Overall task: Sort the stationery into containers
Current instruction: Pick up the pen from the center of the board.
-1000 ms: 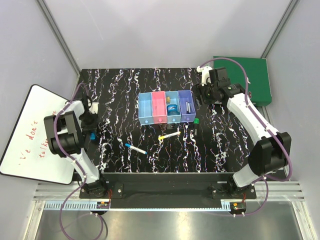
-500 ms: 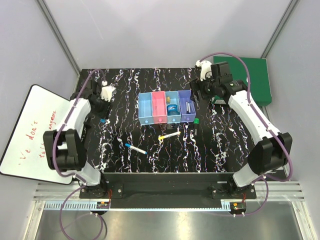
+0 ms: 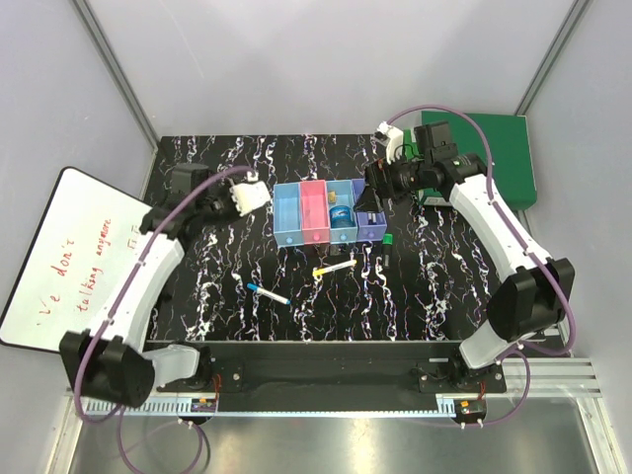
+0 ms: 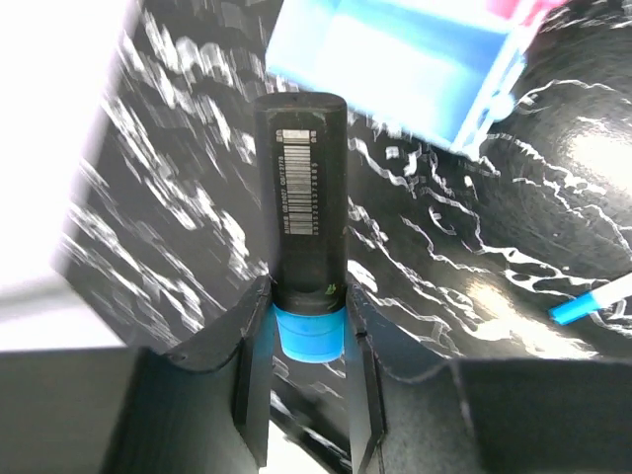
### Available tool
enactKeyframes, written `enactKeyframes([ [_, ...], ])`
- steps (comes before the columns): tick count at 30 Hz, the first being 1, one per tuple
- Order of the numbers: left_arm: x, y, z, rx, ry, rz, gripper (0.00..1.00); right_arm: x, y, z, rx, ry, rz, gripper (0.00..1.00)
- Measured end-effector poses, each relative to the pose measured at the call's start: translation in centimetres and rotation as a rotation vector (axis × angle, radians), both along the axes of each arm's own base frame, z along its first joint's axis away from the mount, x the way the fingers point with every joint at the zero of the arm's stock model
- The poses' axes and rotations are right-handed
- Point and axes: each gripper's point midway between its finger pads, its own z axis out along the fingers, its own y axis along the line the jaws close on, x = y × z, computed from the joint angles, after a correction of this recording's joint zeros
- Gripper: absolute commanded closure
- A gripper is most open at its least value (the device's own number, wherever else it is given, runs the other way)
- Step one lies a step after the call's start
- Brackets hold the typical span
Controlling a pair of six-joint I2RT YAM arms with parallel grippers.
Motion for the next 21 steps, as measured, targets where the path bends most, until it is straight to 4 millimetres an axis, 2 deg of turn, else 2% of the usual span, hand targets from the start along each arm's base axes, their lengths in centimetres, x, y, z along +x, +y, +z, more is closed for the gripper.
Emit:
enactKeyframes([
  [3,-1.2,-1.8,1.4,0.036,-0.140,-0.154,1.00,-0.6,0.7,0.0,0.041,0.046,0.026,0.04],
  [8,-2.8,-5.0,2.3,0.100,-0.340,-0.409,1.00,-1.6,1.9,0.1,0.121,0.148,0.058,0.04],
  [17,-3.0,-12.0,3.1,0.220,-0.639,-0.799,1.00,-2.7,3.5,0.5,0.233,0.289,0.095,0.05],
  [21,-2.4,-15.3,2.2,0.276,-0.730,-0.942,1.00,-3.3,4.3,0.9,0.251,0.307,0.117,0.06],
])
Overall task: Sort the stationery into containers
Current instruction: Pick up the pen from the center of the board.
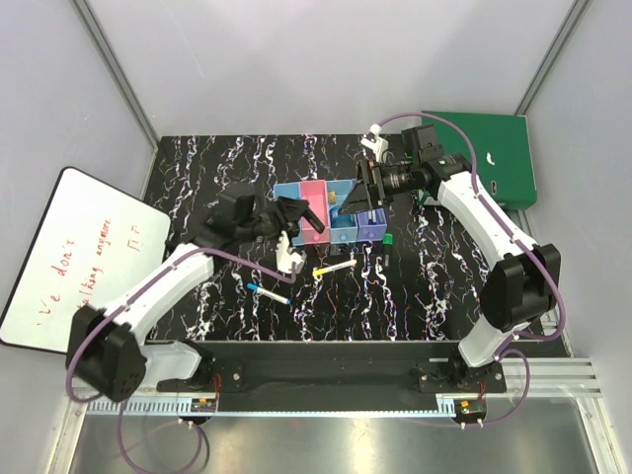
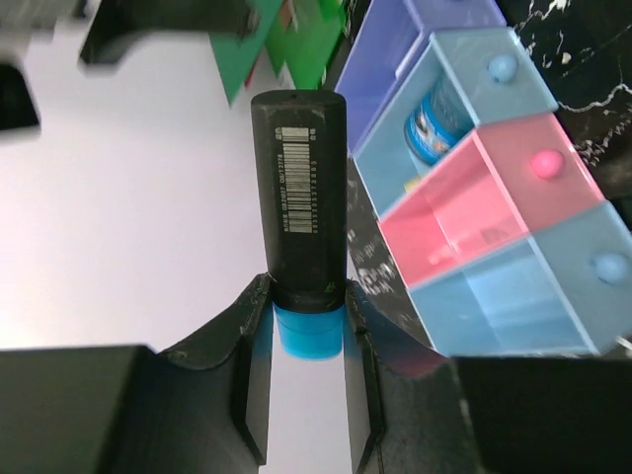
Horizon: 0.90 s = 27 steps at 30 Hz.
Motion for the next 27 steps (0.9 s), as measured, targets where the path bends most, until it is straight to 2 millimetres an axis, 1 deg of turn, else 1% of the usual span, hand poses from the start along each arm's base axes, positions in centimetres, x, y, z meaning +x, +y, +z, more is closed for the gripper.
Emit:
enactKeyframes([
  [2,0.3,-1.6,-0.4,0.025,-0.036,-0.054,1.00,-0.3,0.5,0.1,0.005,0.003,0.011,0.06],
  [4,0.7,-3.0,-0.4,0.035,-0.067,-0.092,1.00,-0.5,0.8,0.0,0.007,0.006,0.017,0.07],
  [6,1.0,-4.4,0.3,0.035,-0.110,-0.126,1.00,-0.7,1.0,-0.2,0.006,0.015,0.019,0.08],
  [9,1.1,-5.8,1.3,0.020,-0.161,-0.156,1.00,-0.8,0.9,-0.8,0.000,0.029,0.018,0.10],
  [13,1.1,-7.0,2.8,-0.008,-0.213,-0.179,1.00,-1.0,0.8,-1.6,-0.009,0.048,0.015,0.16],
  [14,1.1,-7.1,3.1,-0.013,-0.221,-0.181,1.00,-1.0,0.8,-1.7,-0.012,0.049,0.012,0.21],
  [17,1.0,-7.4,3.7,-0.024,-0.239,-0.185,1.00,-0.8,0.8,-1.8,-0.017,0.044,0.005,0.30],
  [20,1.1,-7.4,3.5,-0.021,-0.237,-0.184,1.00,-0.7,0.8,-1.8,-0.019,0.046,-0.002,0.39],
  [21,1.2,-7.5,3.5,-0.020,-0.236,-0.183,1.00,-0.7,0.8,-1.8,-0.021,0.047,-0.004,0.50],
  [23,1.3,-7.4,3.2,-0.015,-0.234,-0.180,1.00,-0.7,0.8,-1.8,-0.021,0.048,-0.005,0.58],
  [24,1.3,-7.4,3.1,-0.012,-0.233,-0.178,1.00,-0.7,0.8,-1.7,-0.020,0.049,-0.006,0.67],
  [25,1.3,-7.4,3.0,-0.009,-0.232,-0.176,1.00,-0.7,0.8,-1.7,-0.019,0.049,-0.005,0.72],
  [27,1.4,-7.3,2.7,-0.001,-0.228,-0.170,1.00,-0.8,1.0,-1.6,-0.018,0.047,0.000,0.76],
])
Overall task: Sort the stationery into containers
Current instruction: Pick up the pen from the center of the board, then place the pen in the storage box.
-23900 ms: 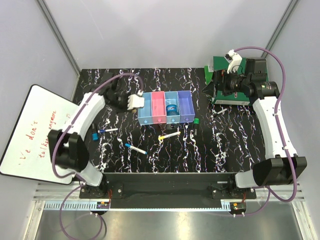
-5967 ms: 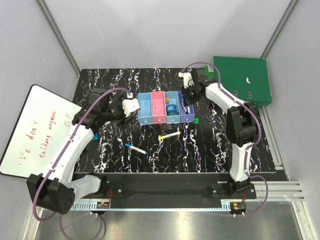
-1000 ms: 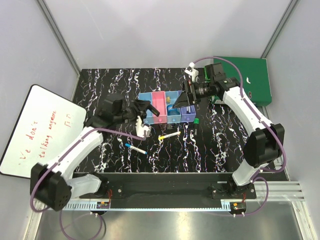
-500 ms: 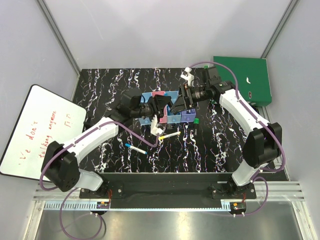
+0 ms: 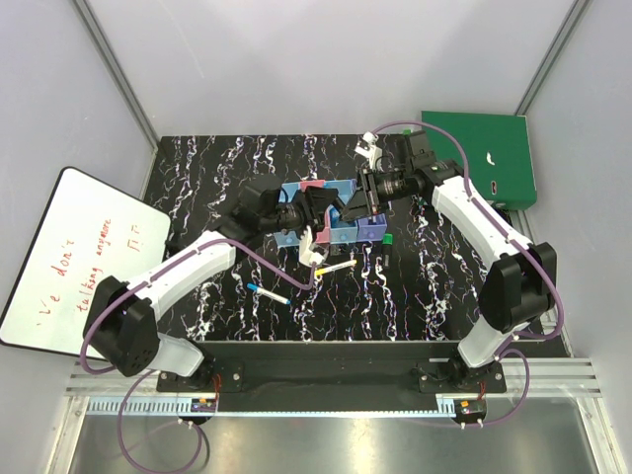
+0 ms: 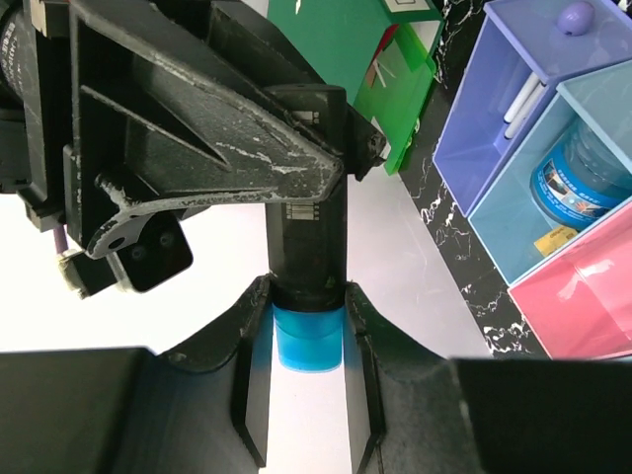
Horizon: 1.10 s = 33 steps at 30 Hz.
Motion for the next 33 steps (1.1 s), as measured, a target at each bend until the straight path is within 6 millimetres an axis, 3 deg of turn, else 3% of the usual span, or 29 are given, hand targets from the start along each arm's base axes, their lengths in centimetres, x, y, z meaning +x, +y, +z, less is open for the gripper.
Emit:
enactKeyframes([
  [1,0.0,0.0,-0.1,0.002,0.002,0.001,0.96,0.0,0.1,0.0,-0.002,-0.002,0.002,0.80],
  [3,0.0,0.0,-0.3,0.005,0.005,0.002,0.77,-0.1,0.1,-0.1,-0.007,-0.003,0.002,0.82],
  [4,-0.1,0.0,-0.4,0.005,0.003,0.002,0.51,-0.1,0.1,-0.2,-0.010,-0.001,0.001,0.82],
  [5,-0.1,0.0,-0.5,0.006,0.003,0.004,0.40,-0.1,0.0,-0.2,-0.012,0.000,0.000,0.83],
  [8,-0.5,-0.3,-1.0,0.008,0.009,-0.009,0.22,0.2,-0.1,-0.5,-0.031,-0.009,-0.016,0.83],
  [10,-0.7,-0.5,-1.4,0.003,0.022,-0.010,0.17,0.6,-0.2,-0.7,-0.044,-0.020,-0.030,0.83],
  [13,-0.8,-0.4,-2.2,-0.020,0.071,0.025,0.17,1.0,-0.3,-1.0,-0.059,-0.034,-0.044,0.83],
  [17,0.6,1.1,-2.3,-0.063,0.149,0.152,0.20,1.6,-0.6,-1.8,-0.088,-0.040,-0.063,0.83],
  [19,1.0,2.8,-1.9,-0.086,0.190,0.219,0.21,2.1,-0.7,-2.5,-0.112,-0.039,-0.076,0.83],
  [24,0.9,9.6,-1.6,-0.101,0.306,0.396,0.29,4.8,-0.7,-4.4,-0.176,-0.051,-0.117,0.83],
  [27,-0.6,12.4,-4.0,-0.071,0.509,0.515,0.33,7.1,-0.5,-5.5,-0.218,-0.077,-0.143,0.83],
  [33,-4.9,14.3,-10.3,0.029,0.917,0.681,0.34,10.8,0.6,-5.9,-0.262,-0.158,-0.168,0.83],
])
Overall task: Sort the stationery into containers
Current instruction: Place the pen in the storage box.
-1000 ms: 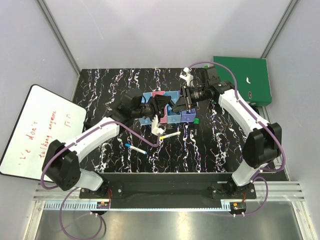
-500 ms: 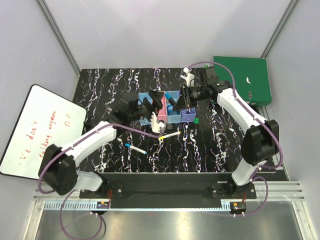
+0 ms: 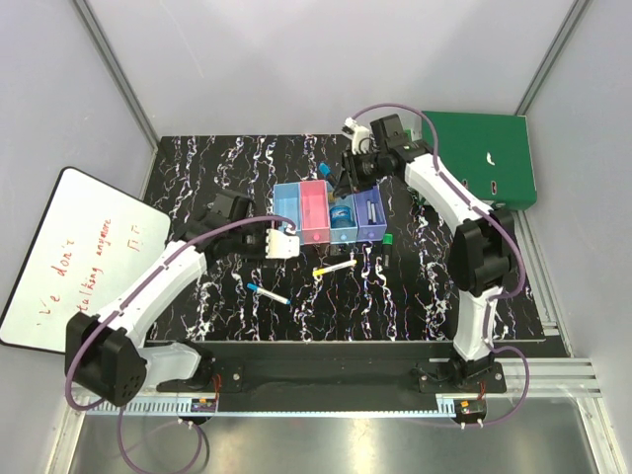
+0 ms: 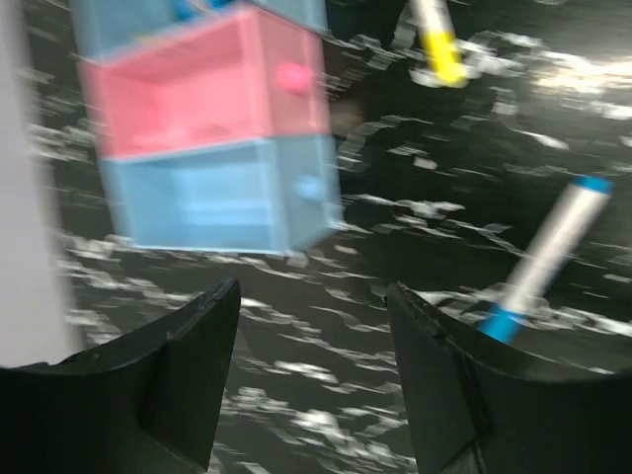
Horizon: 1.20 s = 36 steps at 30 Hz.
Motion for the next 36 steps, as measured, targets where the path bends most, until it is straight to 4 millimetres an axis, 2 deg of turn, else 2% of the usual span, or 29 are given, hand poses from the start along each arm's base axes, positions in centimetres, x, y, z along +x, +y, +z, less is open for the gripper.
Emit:
enactKeyframes([
  [2,-1.5,0.5,-1.3,0.019,0.088,0.010,0.34,0.6,0.9,0.0,-0.010,-0.022,0.008,0.83],
  [5,-2.9,1.0,-2.3,0.051,0.126,-0.025,0.34,1.0,2.7,-0.4,-0.016,-0.041,0.036,0.84],
  [9,-5.4,2.1,-4.2,0.124,0.155,-0.128,0.34,1.0,4.8,-2.2,-0.031,-0.035,0.076,0.87],
  [13,-7.4,2.6,-5.5,0.171,0.185,-0.242,0.36,1.1,5.2,-4.8,-0.056,0.000,0.088,0.89],
  [18,-8.0,2.6,-7.1,0.207,0.228,-0.328,0.40,1.3,5.1,-7.1,-0.075,0.039,0.087,0.90],
  [23,-8.3,2.8,-9.2,0.249,0.269,-0.399,0.40,1.4,5.2,-7.4,-0.074,0.041,0.090,0.91],
  [27,-8.7,3.0,-9.6,0.269,0.267,-0.442,0.40,1.4,5.3,-7.5,-0.070,0.043,0.089,0.91],
  [36,-8.8,2.9,-10.0,0.278,0.269,-0.467,0.41,-0.5,5.0,-10.0,-0.064,0.136,0.090,0.91],
])
